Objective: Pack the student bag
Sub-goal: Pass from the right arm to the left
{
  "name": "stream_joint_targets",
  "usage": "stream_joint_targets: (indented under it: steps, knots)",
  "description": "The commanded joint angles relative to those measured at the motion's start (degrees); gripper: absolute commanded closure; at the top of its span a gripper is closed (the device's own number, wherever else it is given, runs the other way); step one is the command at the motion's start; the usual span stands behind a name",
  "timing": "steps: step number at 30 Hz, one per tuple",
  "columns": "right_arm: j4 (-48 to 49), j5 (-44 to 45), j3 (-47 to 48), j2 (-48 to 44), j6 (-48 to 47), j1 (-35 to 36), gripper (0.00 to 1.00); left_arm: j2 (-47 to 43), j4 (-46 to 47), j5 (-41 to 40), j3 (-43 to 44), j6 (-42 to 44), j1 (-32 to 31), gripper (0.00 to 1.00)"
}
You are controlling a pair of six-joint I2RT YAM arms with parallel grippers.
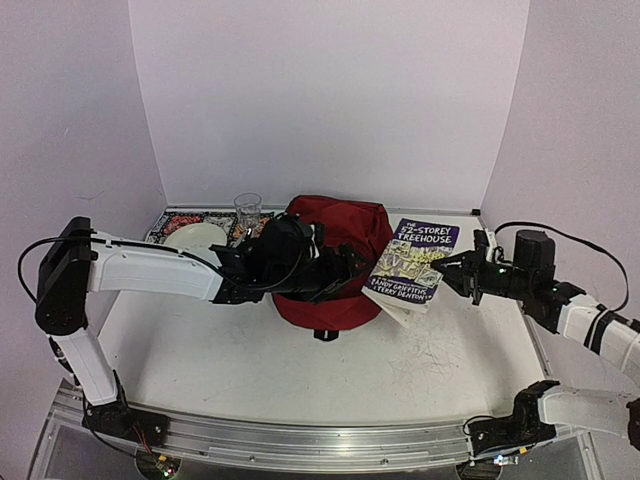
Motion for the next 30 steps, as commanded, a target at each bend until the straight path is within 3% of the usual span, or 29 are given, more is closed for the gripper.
stream_joint_targets:
  steps: [1, 7, 19, 30]
  knots:
    - [9.10, 3.26, 2.27, -3.23, 8.25, 0.55, 1.00, -5.06, 11.07, -2.39, -3.68, -4.76, -0.08, 0.14]
    - [14.30, 10.95, 2.98, -3.14, 13.89, 5.24, 1.00, -5.77, 21.08, -3.95, -6.96, -7.06, -0.99, 0.14]
    - [22.96, 23.92, 6.43, 1.96, 17.22, 16.50, 1.00, -3.27, 25.98, -4.23, -6.39, -9.36, -1.93, 0.14]
    - [28.57, 26.89, 9.92, 9.88, 18.64, 23.54, 1.00, -4.58, 32.38, -5.35, -8.92, -9.69, -2.20, 0.29]
